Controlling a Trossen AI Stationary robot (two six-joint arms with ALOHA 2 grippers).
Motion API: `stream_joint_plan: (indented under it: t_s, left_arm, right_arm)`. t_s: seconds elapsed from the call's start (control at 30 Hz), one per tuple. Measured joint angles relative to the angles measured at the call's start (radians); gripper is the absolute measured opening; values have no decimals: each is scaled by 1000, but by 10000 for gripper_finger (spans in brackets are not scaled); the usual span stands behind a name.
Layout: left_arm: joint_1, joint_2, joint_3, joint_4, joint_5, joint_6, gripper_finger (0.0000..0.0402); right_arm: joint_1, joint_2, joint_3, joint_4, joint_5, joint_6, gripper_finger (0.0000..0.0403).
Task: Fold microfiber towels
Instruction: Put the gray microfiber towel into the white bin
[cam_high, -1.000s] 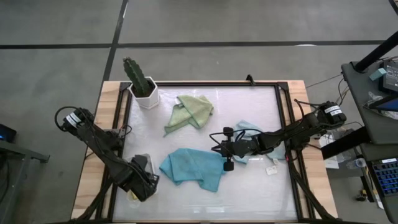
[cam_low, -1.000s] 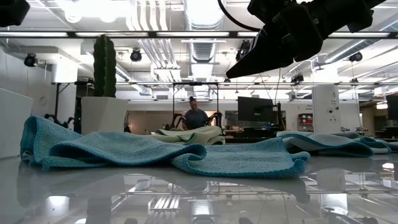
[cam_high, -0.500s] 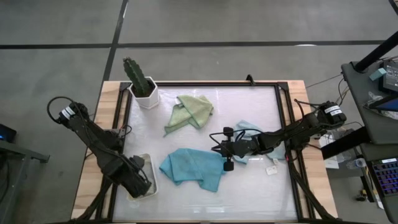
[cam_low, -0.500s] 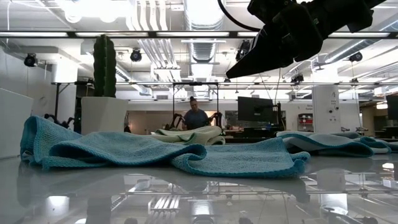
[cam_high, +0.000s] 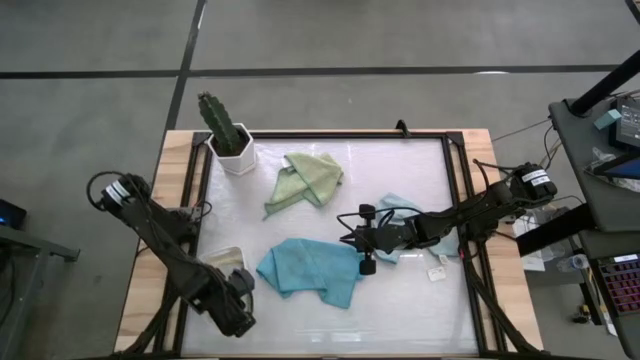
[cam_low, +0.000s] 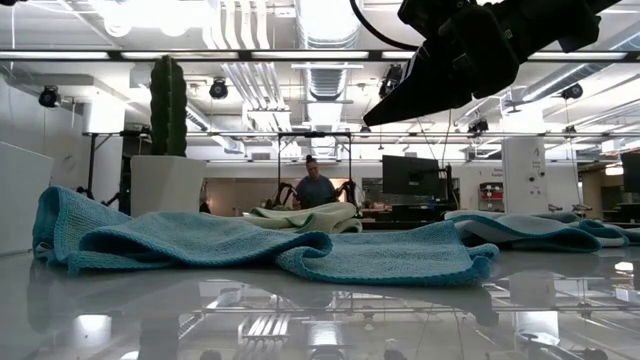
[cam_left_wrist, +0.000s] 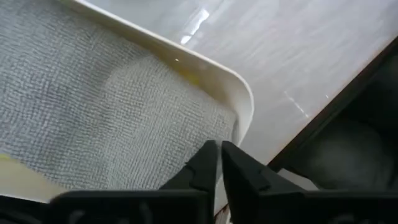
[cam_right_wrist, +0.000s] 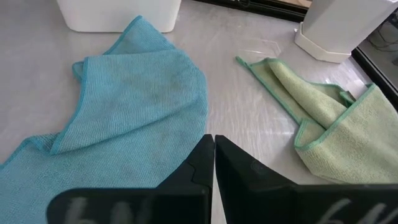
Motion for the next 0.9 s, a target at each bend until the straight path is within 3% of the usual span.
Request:
stream_joint_plan:
  t_s: [0.2, 0.57, 0.9]
  left_arm:
    - [-10, -24, -3, -53, 4, 1, 4]
    - [-24, 9, -106, 9, 26, -22, 1]
    - [-23, -4, -120, 5, 172, -21, 1]
  right_arm:
    - [0, 0, 0, 5, 0, -1, 9]
    - [0, 0, 0, 7, -1, -1, 9]
    - [0, 0, 0, 7, -1, -3, 9]
